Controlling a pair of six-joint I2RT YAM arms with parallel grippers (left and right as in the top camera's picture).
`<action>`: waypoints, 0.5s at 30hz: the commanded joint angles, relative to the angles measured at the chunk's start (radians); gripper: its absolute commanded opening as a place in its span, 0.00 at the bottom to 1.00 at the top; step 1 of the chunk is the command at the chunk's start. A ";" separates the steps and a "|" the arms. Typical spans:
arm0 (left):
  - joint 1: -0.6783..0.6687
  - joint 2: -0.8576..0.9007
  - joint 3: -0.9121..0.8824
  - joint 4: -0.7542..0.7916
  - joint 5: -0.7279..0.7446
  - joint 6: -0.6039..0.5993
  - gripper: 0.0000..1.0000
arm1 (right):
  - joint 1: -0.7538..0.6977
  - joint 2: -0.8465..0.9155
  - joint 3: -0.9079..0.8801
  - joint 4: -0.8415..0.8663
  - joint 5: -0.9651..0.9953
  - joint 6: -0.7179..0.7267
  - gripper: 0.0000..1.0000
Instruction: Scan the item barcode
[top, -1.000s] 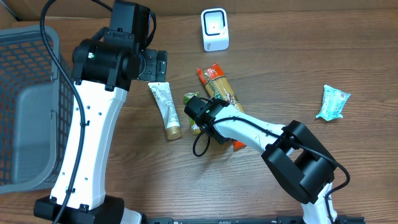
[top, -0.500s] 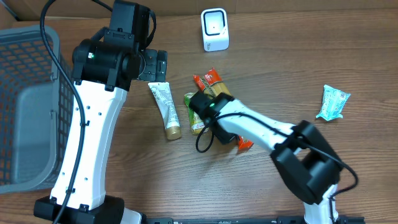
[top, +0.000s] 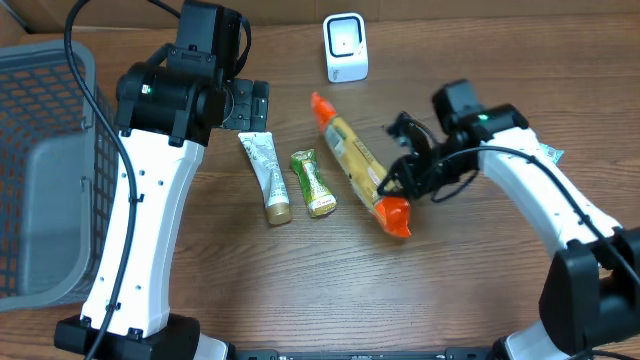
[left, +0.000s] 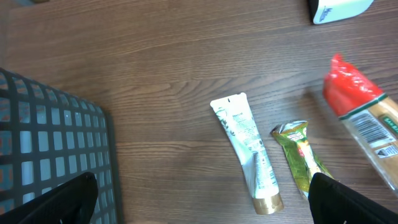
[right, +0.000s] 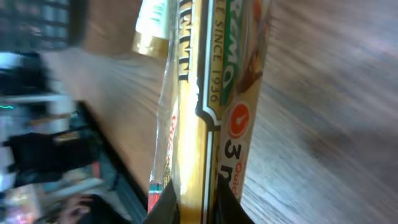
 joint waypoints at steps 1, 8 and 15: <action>0.005 0.004 0.004 0.004 -0.010 0.008 1.00 | -0.041 0.040 -0.151 0.087 -0.300 -0.039 0.04; 0.005 0.004 0.004 0.004 -0.010 0.008 1.00 | -0.111 0.079 -0.303 0.239 -0.142 0.042 0.50; 0.005 0.004 0.004 0.004 -0.010 0.008 1.00 | -0.116 0.079 -0.088 0.137 0.039 0.037 0.87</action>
